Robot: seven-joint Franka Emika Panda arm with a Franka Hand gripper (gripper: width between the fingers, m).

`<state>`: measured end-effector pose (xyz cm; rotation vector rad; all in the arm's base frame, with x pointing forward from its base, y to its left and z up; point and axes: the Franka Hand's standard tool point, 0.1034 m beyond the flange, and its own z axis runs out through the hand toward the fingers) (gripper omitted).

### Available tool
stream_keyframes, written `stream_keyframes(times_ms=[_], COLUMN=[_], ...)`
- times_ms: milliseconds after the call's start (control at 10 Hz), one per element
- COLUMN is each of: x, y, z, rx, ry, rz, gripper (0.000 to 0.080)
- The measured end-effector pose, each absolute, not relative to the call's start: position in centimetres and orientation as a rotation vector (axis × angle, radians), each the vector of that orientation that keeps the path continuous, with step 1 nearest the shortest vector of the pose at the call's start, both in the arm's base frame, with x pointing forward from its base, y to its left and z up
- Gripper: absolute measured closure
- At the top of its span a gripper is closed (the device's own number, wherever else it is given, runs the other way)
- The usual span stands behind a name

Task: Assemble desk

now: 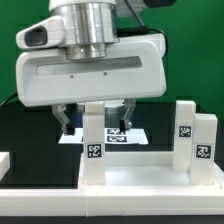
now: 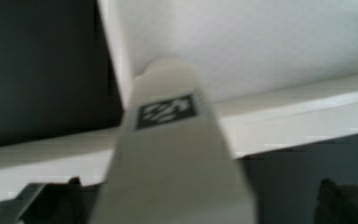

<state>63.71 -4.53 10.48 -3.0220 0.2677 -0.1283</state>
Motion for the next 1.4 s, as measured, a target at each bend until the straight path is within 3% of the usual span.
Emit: stream_keyframes(times_ms=[200, 400, 800, 1000, 1400], x=[63.69, 63.66, 63.41, 63.28, 63.57], y=[-4.8, -4.94, -4.98, -4.48, -4.72], z=[10.49, 10.45, 10.27, 10.49, 10.66], rx=[-3.016, -2.991, -2.776, -2.372, -2.018], ry=[0.329, 0.499, 1.235, 1.858, 2.167], rz=[-0.126, -0.116, -0.063, 0.046, 0.121], gripper=[0.0162, 0.0504, 0.0503, 0.0505, 0.0506])
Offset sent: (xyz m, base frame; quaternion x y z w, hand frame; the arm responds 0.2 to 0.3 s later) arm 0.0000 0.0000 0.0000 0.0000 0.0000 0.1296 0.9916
